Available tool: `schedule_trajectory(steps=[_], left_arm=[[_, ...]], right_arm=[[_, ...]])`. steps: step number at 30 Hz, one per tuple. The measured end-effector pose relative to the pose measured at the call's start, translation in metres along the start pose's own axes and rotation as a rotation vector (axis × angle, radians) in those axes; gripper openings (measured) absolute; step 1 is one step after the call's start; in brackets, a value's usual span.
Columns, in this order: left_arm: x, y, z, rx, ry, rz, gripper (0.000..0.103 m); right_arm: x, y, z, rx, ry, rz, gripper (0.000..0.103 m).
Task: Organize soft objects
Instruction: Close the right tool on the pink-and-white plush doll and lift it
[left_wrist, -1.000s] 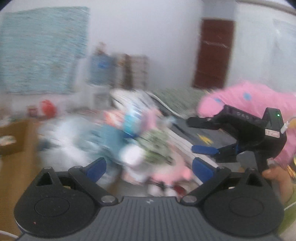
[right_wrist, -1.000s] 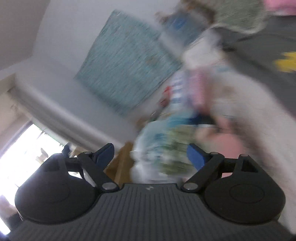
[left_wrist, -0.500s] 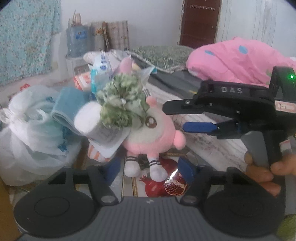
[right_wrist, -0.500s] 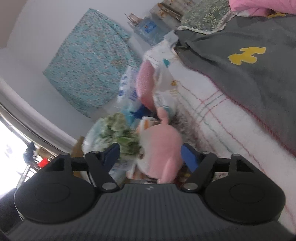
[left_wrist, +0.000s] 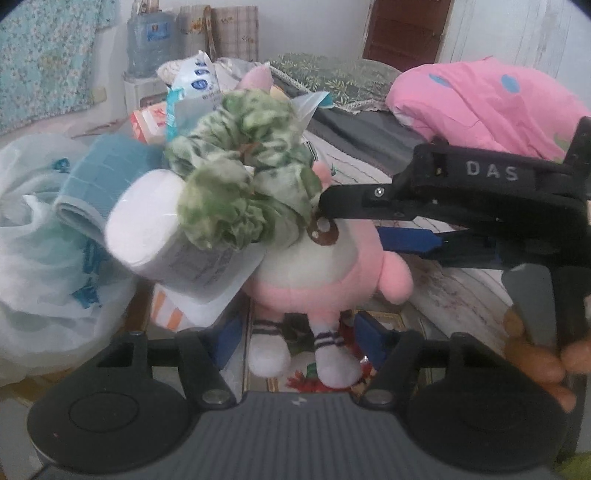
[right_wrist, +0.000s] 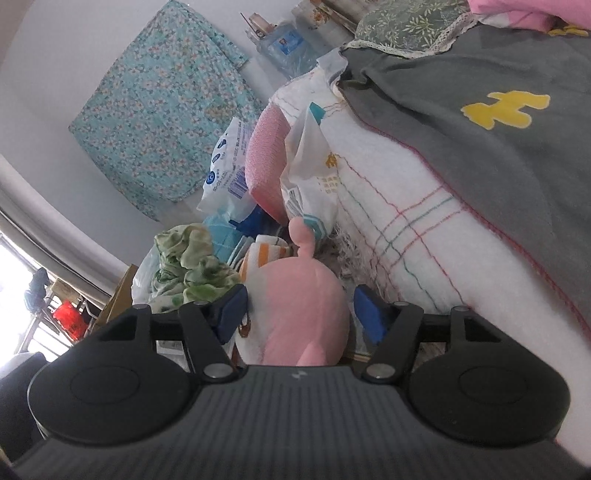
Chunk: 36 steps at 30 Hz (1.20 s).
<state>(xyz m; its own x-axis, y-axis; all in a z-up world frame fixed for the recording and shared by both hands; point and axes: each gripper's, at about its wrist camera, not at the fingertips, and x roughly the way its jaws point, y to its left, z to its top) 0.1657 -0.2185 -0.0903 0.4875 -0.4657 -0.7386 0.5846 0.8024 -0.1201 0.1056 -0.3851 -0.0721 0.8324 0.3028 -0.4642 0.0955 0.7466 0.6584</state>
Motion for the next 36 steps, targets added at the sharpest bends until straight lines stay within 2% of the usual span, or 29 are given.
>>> schedule_trajectory(steps=[8, 14, 17, 23, 31, 36], left_arm=[[0.016, 0.003, 0.01, -0.034, 0.033, -0.055, 0.069], [0.012, 0.003, 0.011, -0.046, 0.038, -0.076, 0.069], [0.007, 0.001, 0.011, -0.043, 0.055, -0.092, 0.07], [-0.004, -0.006, 0.006, -0.056, 0.08, -0.175, 0.071], [-0.011, -0.028, -0.006, -0.025, 0.098, -0.247, 0.071], [-0.019, -0.026, -0.011, -0.028, 0.085, -0.237, 0.071]], right_arm=[[0.007, 0.002, 0.001, -0.008, 0.008, 0.01, 0.064], [0.007, 0.008, -0.004, -0.013, 0.023, 0.014, 0.064], [0.0, 0.007, -0.007, 0.007, 0.024, 0.024, 0.064], [-0.029, 0.006, -0.017, 0.035, 0.002, 0.028, 0.065], [-0.061, 0.008, -0.03, 0.028, -0.053, -0.011, 0.067], [-0.061, 0.009, -0.029, 0.031, -0.055, 0.034, 0.067]])
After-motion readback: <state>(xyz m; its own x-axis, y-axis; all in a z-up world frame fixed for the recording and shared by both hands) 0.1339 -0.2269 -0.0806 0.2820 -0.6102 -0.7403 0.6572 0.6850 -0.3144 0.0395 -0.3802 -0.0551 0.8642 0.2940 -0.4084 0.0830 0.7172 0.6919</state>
